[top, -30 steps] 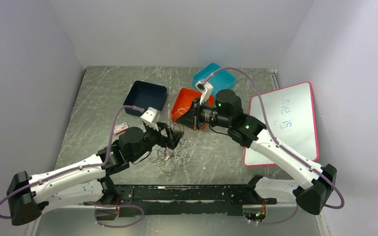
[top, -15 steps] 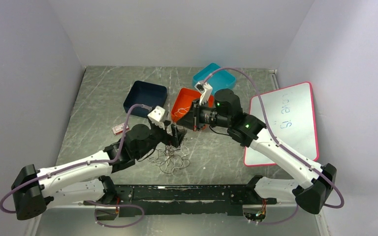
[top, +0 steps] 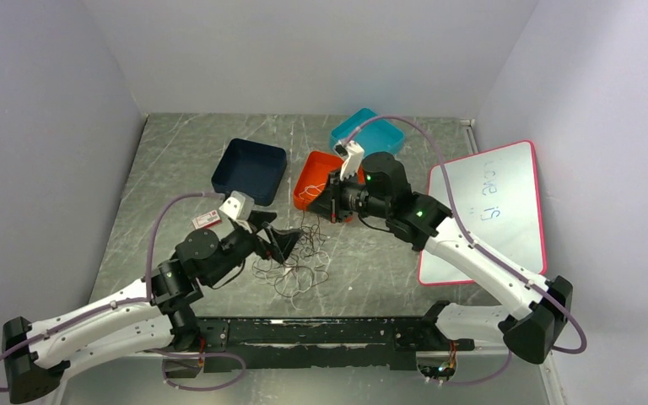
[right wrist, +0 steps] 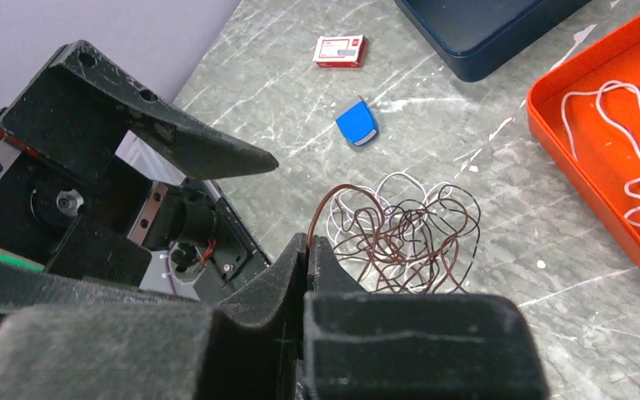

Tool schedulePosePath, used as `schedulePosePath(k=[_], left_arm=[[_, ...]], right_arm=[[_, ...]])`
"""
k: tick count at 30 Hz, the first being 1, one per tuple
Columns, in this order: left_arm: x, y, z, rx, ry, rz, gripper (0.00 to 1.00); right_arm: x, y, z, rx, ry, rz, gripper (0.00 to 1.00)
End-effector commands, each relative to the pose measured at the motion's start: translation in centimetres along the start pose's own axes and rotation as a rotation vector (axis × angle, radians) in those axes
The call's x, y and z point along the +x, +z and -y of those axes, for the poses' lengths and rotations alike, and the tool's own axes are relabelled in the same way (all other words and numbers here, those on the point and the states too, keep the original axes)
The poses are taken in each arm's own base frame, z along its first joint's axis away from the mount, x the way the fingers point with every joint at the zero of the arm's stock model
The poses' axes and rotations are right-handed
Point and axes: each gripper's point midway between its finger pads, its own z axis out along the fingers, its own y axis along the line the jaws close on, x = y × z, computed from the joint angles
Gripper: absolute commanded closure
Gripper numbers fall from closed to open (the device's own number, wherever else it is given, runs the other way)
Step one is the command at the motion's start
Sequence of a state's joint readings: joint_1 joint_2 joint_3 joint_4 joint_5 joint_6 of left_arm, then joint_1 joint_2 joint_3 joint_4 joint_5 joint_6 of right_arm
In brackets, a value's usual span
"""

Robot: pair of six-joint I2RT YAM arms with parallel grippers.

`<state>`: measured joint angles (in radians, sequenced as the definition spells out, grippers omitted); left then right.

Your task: Untangle the cables

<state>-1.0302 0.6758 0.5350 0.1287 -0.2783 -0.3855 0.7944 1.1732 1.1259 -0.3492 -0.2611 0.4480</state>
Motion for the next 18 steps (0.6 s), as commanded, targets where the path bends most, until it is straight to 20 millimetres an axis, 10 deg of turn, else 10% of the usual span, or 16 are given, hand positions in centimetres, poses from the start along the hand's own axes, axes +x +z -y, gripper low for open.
schedulePosePath(k=[1, 18], left_arm=[[0.7, 0.6, 1.0, 0.058, 0.004, -0.007, 0.04], [1.8, 5.4, -0.6, -0.060, 0.098, 0.006, 0.03]], right_arm=[[-1.3, 0.7, -1.1, -0.043, 0.010, 0.037, 1.00], [-2.5, -1.5, -4.6, -0.173, 0.104, 0.058, 1.00]])
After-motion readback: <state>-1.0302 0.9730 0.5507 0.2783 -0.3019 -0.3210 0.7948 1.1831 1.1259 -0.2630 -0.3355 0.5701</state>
